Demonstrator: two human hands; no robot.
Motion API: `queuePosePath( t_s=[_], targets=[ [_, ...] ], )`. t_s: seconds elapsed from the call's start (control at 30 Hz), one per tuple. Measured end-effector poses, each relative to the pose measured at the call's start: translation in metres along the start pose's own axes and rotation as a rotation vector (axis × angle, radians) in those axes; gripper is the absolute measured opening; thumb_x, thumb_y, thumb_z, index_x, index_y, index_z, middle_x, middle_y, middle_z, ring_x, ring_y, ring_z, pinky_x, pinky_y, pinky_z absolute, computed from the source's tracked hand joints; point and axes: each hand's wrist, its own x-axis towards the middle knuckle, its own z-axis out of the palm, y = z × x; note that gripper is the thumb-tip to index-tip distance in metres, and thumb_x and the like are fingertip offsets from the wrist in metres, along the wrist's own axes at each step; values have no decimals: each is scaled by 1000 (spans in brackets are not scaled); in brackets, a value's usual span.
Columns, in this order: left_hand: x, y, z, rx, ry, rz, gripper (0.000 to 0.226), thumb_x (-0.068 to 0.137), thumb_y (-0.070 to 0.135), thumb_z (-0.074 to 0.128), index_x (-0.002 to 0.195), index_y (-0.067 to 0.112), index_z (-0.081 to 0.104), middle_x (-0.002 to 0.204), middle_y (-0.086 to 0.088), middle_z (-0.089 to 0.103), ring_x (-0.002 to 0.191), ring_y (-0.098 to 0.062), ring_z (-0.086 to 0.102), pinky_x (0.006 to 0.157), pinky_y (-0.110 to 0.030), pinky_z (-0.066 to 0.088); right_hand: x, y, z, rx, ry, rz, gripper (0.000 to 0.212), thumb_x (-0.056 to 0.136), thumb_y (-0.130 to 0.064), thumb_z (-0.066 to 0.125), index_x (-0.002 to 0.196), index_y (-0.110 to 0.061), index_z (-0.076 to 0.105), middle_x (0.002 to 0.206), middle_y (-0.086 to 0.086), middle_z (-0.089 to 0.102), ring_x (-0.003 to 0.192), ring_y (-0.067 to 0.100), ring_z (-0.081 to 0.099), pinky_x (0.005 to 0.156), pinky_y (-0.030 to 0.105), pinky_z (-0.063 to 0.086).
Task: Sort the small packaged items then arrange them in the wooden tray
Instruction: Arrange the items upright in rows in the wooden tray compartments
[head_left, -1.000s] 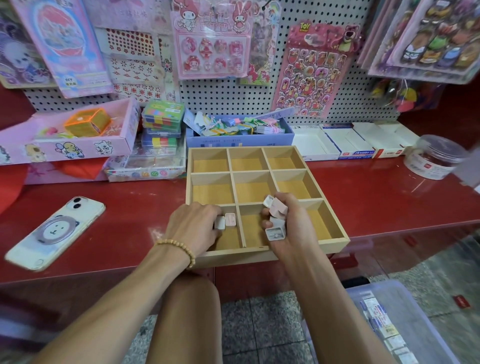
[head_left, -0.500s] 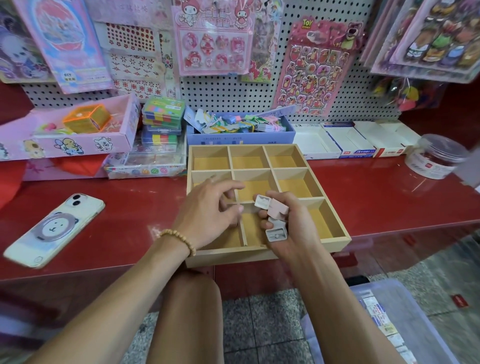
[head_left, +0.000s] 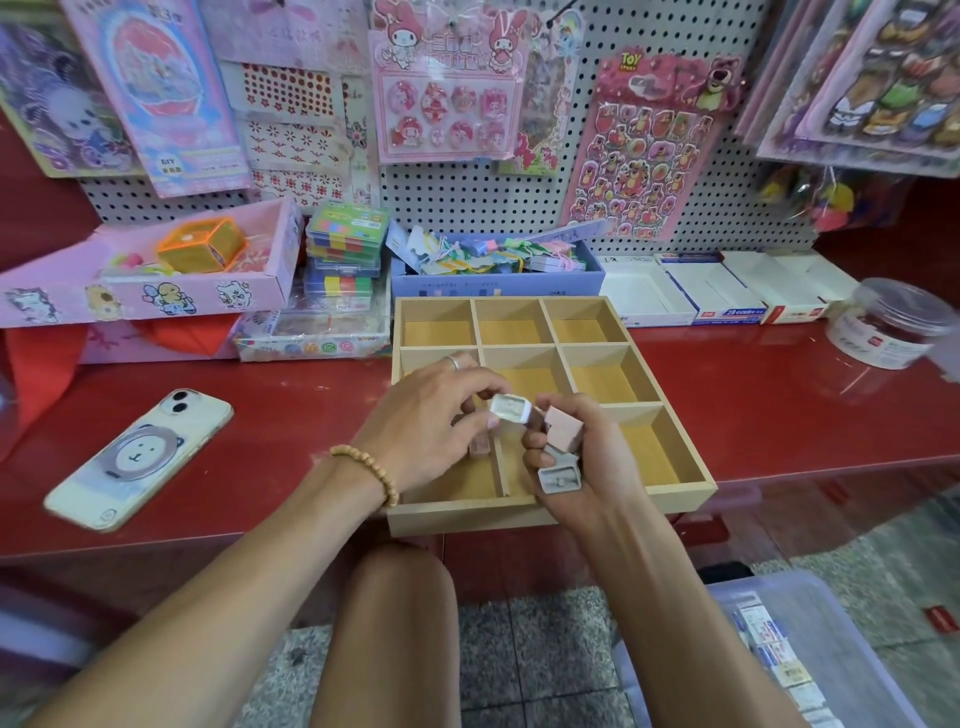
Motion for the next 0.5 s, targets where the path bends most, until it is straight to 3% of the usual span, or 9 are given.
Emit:
queuePosePath(
  t_s=[0.07, 0.27, 0.5],
  targets=[
    [-4, -8, -9, 125, -44, -2, 23, 92, 24, 63, 115, 27, 66, 88, 20, 50, 84, -6, 55, 78, -26, 43, 0, -3, -2, 38, 29, -12, 8, 91, -6, 51, 84, -6, 55, 67, 7, 53, 47, 12, 44, 36, 17, 34],
    [-11, -30, -17, 442, -344, -37, 23, 95, 29, 58, 118, 34, 62, 108, 12, 61, 111, -12, 51, 84, -33, 47, -2, -7, -4, 35, 113, -19, 12, 91, -6, 55, 79, -9, 55, 61, 4, 49, 44, 11, 44, 36, 16, 33],
    [-3, -34, -2, 613, -406, -23, 15, 91, 26, 64, 103, 32, 68, 97, 6, 64, 96, -21, 60, 83, -40, 51, -4, -9, -5, -56, 185, -73, 15, 93, -8, 59, 78, -8, 56, 57, 3, 52, 41, 10, 46, 36, 17, 36]
  ],
)
